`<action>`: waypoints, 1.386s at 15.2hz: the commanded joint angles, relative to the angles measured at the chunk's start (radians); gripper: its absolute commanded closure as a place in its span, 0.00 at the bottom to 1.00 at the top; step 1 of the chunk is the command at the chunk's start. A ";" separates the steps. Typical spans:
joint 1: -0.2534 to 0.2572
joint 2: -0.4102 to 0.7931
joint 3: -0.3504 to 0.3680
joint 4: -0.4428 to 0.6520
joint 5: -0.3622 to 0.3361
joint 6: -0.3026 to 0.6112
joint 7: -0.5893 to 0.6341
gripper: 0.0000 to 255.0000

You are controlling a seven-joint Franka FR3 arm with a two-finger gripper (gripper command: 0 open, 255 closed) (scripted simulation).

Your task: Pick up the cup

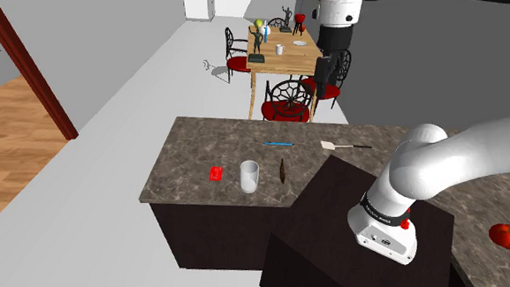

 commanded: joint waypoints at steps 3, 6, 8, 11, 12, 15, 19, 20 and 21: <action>0.005 0.015 0.003 -0.054 -0.001 0.077 -0.011 0.00; 0.012 0.050 0.007 -0.125 -0.002 0.194 -0.027 0.00; 0.016 0.083 0.011 -0.165 -0.003 0.275 -0.038 0.00; 0.023 0.144 0.016 -0.215 -0.004 0.398 -0.052 0.00; 0.025 0.168 0.018 -0.228 -0.005 0.440 -0.057 0.00; 0.030 0.251 0.024 -0.260 -0.007 0.566 -0.070 0.00; 0.036 0.384 0.032 -0.279 -0.013 0.733 -0.085 0.00; 0.037 0.421 0.035 -0.279 -0.016 0.774 -0.088 0.00; 0.038 0.458 0.037 -0.278 -0.018 0.814 -0.091 0.00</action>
